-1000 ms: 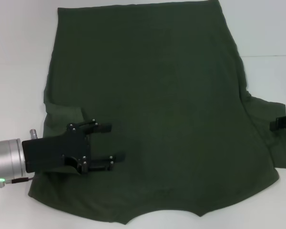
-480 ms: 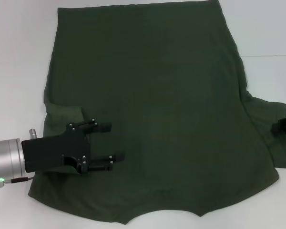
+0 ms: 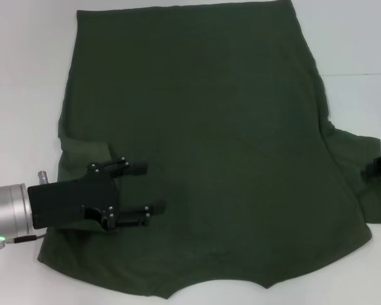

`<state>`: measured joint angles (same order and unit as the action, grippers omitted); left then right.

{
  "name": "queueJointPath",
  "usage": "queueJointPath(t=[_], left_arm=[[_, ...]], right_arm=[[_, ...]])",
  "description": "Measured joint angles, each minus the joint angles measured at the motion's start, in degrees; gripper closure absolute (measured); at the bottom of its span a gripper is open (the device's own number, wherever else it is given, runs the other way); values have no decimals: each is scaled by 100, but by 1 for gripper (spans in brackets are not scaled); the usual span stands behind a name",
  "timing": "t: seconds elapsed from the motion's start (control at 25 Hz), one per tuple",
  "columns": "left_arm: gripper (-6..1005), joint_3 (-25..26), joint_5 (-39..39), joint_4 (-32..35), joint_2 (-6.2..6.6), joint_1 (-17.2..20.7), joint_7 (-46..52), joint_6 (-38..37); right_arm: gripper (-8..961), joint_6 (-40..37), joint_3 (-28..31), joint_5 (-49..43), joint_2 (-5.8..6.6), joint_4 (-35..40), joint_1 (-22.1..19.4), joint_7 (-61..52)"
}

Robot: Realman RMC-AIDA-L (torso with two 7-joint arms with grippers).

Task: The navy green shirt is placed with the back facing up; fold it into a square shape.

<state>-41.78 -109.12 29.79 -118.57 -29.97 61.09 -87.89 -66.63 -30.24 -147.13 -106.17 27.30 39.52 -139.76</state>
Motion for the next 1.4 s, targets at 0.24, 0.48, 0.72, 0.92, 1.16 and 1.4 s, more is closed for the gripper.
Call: queueJointPath(t=[0.24, 0.48, 0.72, 0.92, 1.16, 1.4], left_arm=[[151, 6, 16, 0, 1, 0, -7, -6], [152, 10, 23, 0, 10, 1, -18, -9], [152, 13, 23, 0, 10, 1, -19, -9], [152, 6, 23, 0, 10, 1, -19, -9], [152, 9, 23, 0, 10, 0, -19, -9], [152, 13, 22, 0, 10, 1, -19, -9]], right_arm=[[739, 19, 0, -17, 0, 0, 2, -7], [879, 44, 0, -18, 0, 1, -8, -7], [918, -19, -4, -17, 0, 42, 10, -7], [944, -85, -8, -7, 15, 77, 27, 50], [943, -209, 26, 48, 33, 216, 33, 62], [944, -569, 41, 395, 88, 490, -2, 138]])
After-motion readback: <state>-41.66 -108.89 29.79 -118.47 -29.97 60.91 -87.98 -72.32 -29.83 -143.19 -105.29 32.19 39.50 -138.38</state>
